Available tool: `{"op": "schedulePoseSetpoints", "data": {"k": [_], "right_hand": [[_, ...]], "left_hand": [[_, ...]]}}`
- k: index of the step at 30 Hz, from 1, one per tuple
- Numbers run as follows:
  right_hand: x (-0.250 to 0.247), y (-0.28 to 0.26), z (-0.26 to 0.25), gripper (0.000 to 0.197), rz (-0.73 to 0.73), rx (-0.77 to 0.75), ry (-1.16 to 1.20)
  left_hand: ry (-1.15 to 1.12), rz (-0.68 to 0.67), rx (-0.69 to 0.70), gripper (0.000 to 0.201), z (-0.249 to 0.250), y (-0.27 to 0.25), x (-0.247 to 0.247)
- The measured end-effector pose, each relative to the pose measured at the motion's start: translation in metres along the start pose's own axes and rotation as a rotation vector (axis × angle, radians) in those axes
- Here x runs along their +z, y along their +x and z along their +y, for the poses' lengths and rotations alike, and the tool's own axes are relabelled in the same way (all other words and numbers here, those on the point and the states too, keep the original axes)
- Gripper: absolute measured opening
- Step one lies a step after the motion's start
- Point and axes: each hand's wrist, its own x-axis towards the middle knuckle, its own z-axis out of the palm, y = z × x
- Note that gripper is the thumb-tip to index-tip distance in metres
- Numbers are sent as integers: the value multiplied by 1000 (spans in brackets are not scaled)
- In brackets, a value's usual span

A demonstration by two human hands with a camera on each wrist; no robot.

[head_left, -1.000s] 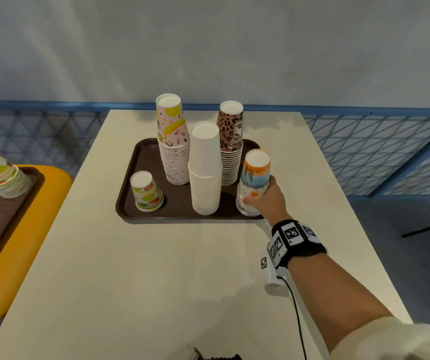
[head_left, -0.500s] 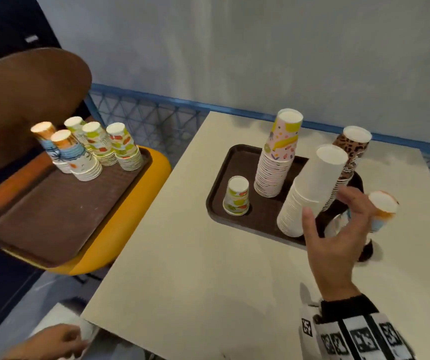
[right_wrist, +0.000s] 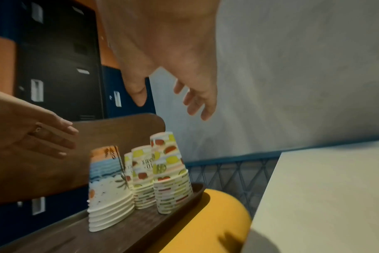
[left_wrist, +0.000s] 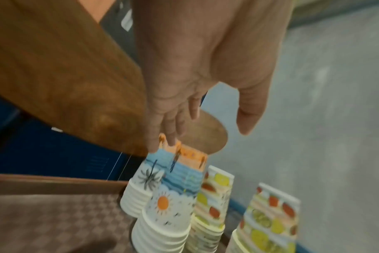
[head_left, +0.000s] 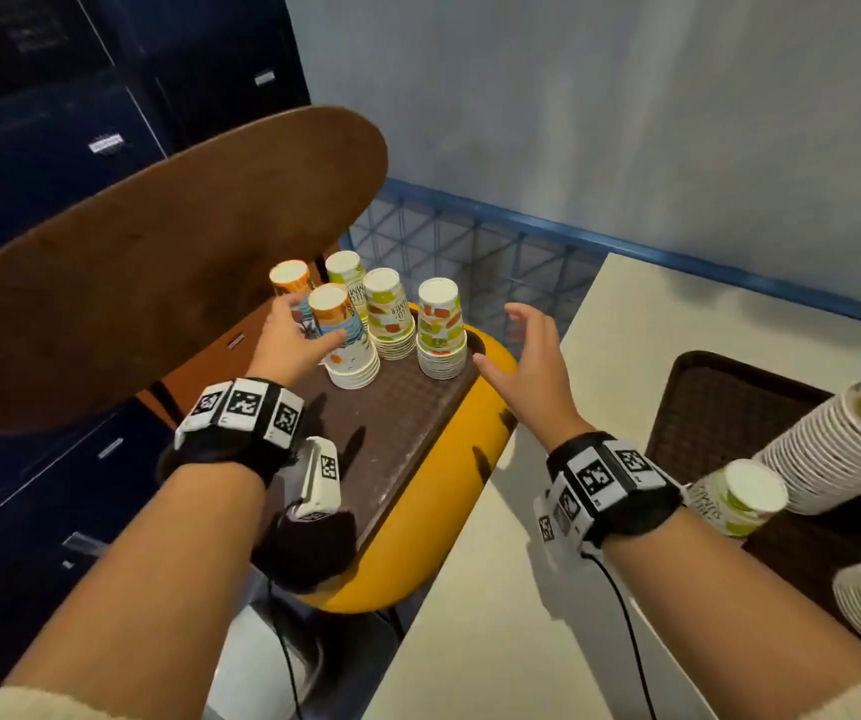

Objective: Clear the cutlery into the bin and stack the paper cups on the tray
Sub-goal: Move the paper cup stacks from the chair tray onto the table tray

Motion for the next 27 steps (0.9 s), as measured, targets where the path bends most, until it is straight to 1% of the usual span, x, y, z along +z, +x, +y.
{"op": "schedulePoseSetpoints", "data": {"k": [2,4,7,11,14,16,18,21,25,27], "right_hand": [[31,25,5,70,-48,92,-18],[56,44,11,81,-86,168,-18],[84,61,23,91,-95,242,32],[108,70,34,87,-26,256,107],[117,73,40,82,12,288,38],[124,72,43,73,11,302,-29],[130,70,45,72,19,323,-7],[135,65,43,73,1,391,77],[138,55,40,76,-23,368,62],[134,49,36,74,-49,369,66]], "left_hand": [[6,8,-72,75,-14,30,13],[-10,26,-88,83,-33,53,27],[-69,17,-95,85,-50,69,44],[-92,-25,-106,79,-60,79,56],[-125,-74,-130,81,-72,85,59],[-133,-120,-131,87,-78,85,60],[-135,-153,-154,92,-82,84,62],[-121,-180,-203,87,-83,78,67],[-134,-158,-208,88,-83,67,71],[-146,-147,-206,94,-80,62,71]]}}
